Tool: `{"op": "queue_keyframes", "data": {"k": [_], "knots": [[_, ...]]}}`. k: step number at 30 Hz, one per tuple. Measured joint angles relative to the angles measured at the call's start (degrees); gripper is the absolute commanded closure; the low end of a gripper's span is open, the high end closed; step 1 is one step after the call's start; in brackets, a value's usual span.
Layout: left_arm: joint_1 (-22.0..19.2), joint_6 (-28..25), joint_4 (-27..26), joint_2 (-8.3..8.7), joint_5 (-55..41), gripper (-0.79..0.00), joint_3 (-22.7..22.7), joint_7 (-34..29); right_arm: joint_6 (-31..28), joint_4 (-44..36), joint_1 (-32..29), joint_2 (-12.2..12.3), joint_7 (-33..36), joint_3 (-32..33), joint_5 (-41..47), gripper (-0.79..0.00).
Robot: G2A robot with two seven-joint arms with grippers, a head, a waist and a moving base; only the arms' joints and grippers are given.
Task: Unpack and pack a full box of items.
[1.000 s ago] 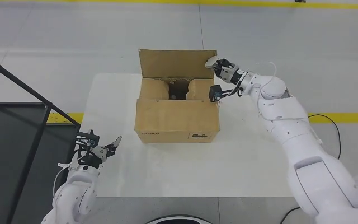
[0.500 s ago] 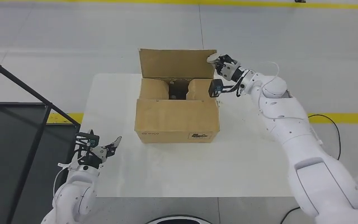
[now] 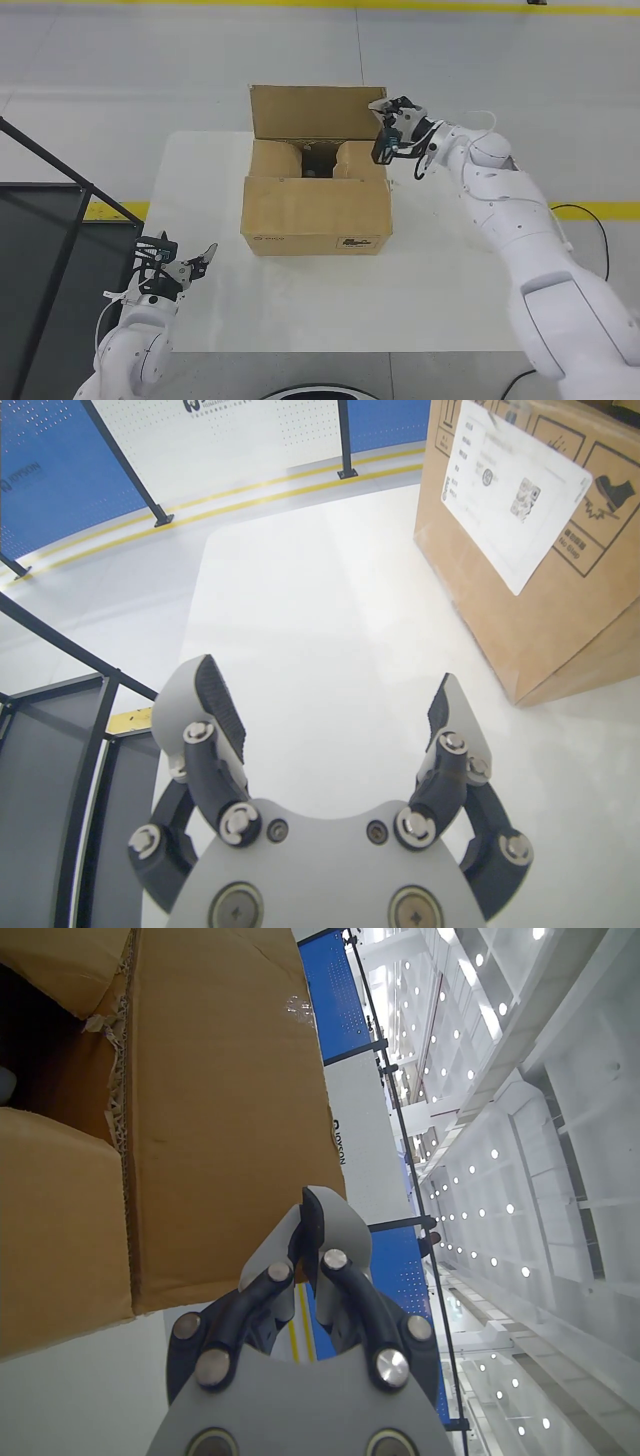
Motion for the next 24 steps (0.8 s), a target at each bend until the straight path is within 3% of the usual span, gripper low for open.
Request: {"op": "queue_keyframes", "data": {"k": [8, 24], "knots": [[0.00, 0.00, 0.00, 0.00, 0.00, -0.785, 0.00, 0.00, -4.95, 3.83, 0.80, -1.72, 3.29, 0.76, 6.37, 0.000], [0.00, 0.00, 0.00, 0.00, 0.00, -0.785, 0.00, 0.00, -12.27, 7.99, 2.46, -3.51, 8.05, -2.71, 3.84, 0.000]]}}
